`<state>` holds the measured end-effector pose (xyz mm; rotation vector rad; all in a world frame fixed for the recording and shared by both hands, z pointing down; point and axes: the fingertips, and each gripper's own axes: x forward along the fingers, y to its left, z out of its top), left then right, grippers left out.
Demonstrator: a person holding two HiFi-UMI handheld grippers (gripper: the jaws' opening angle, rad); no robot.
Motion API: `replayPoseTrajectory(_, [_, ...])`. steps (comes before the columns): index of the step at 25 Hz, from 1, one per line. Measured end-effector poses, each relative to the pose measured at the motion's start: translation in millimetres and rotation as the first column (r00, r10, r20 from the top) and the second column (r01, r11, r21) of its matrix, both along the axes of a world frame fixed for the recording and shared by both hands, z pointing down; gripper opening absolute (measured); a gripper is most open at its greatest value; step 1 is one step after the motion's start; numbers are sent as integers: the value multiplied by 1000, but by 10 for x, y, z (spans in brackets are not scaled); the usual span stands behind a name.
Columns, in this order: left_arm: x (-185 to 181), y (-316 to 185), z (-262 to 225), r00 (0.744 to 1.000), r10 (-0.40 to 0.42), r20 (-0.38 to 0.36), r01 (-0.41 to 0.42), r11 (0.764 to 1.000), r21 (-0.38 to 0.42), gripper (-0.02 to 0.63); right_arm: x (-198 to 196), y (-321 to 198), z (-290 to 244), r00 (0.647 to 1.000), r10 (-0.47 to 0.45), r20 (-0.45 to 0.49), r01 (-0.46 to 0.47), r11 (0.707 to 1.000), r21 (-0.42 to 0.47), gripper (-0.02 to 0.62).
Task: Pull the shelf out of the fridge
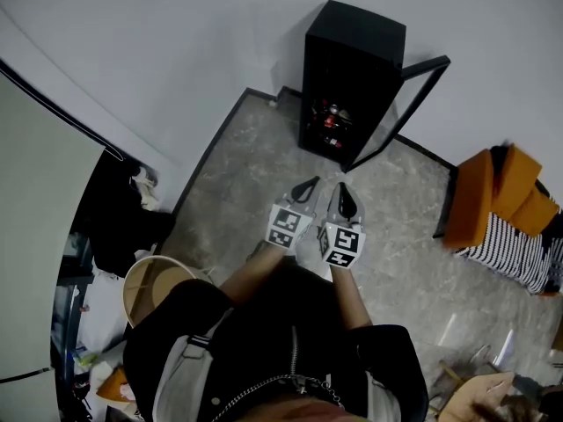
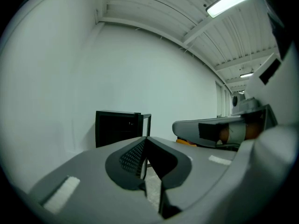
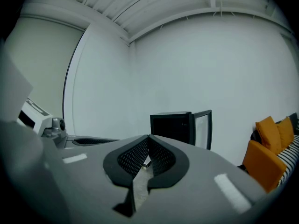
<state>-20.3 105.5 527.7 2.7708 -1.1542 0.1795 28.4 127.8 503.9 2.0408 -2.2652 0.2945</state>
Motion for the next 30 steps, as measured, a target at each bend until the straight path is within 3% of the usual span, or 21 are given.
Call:
replayPoseTrajectory(12, [-206,-395,78,999,45,-9,-45,999,-22,0,-215,-317,123,998,61,2,-61,998,-34,-6])
replayPoseTrajectory(19, [-117,-451,188,997,73,-36,-75,996,-57,0,-94,-339,130,994,108,-32,-110,993,-47,-5])
replayPoseTrajectory(30, [-22,-596,178,997,59,-55,-62,996,-66,0,-97,-528,179,997,66,-46,-69,996,-63,-5])
